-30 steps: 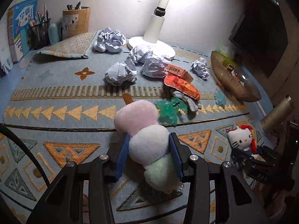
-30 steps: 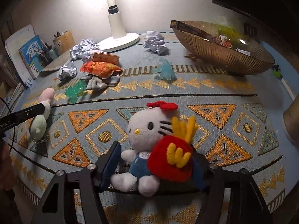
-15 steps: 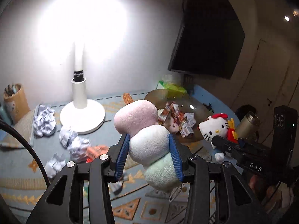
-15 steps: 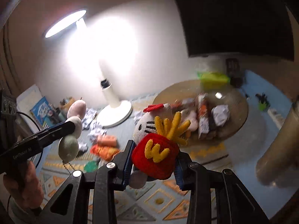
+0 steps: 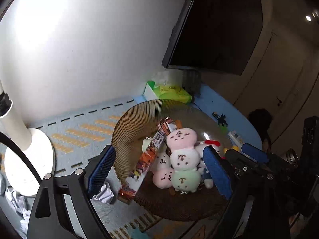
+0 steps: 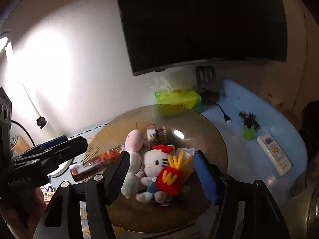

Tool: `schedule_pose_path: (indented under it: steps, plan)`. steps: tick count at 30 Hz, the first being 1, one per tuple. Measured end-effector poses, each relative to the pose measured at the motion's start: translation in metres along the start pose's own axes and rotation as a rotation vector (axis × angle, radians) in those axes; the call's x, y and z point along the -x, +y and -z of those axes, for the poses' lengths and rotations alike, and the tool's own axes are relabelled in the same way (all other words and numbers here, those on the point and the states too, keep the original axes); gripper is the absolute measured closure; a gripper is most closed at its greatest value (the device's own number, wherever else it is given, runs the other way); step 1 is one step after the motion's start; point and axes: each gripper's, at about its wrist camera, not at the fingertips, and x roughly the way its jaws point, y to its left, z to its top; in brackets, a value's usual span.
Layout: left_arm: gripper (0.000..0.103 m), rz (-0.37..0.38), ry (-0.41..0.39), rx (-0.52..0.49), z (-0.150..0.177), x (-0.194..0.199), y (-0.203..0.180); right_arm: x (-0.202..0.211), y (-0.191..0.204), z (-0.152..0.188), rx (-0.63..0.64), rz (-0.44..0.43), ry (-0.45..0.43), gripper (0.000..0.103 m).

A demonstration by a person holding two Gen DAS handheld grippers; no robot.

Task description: Organize objects

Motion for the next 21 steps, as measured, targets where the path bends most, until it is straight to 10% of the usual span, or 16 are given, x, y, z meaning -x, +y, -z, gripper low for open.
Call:
schedule_pose_path:
  steps: [12,17,21]
  plan:
    - [0.014,-0.137,-0.015,-0.009,0.023,-0.023,-0.008,0.071,-0.005,0.073,0.048,-0.056,-0.052,0.031]
    - [0.013,-0.027,0.108,0.021,0.024,-0.037,-0.009,0.077,0.005,0.091,0.12,-0.056,-0.057,0.024]
    - [0.013,-0.001,0.028,-0.015,0.034,-0.001,-0.022,0.079,0.015,0.1,0.16,-0.097,-0.037,0.024]
